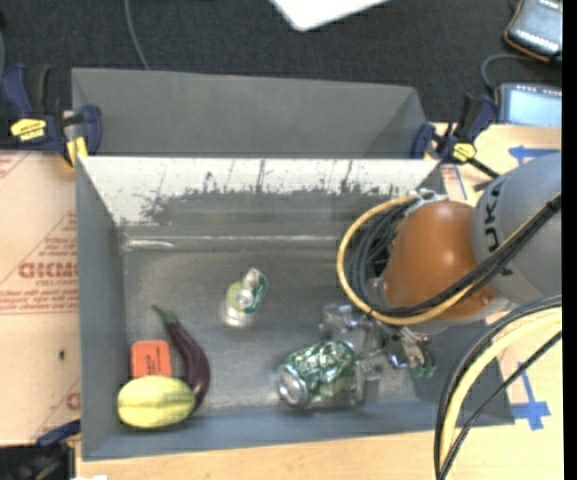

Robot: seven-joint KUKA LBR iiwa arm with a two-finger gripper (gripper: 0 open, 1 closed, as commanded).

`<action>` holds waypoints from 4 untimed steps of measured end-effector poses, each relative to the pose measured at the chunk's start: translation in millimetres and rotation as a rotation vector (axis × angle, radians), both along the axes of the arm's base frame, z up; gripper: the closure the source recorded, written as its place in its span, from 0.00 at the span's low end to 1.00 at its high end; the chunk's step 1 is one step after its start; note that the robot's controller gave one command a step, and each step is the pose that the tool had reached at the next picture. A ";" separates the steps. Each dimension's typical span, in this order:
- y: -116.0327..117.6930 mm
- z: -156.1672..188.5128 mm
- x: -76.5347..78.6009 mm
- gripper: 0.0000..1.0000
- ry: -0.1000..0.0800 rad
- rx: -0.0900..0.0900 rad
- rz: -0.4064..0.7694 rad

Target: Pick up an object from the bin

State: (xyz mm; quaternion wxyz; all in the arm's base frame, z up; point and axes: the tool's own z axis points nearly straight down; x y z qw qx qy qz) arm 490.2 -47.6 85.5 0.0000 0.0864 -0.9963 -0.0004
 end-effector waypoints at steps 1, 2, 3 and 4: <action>15.5 -7.9 6.1 0.00 -0.005 -0.003 -0.062; 46.7 -13.8 -8.7 1.00 -0.002 0.000 0.105; 46.7 -13.8 -8.7 1.00 -0.002 0.000 0.106; 46.6 132.0 -11.3 1.00 -0.006 -0.001 0.135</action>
Offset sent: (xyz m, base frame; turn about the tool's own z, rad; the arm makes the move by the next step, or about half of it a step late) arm -0.0098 0.0472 -0.0155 -0.1036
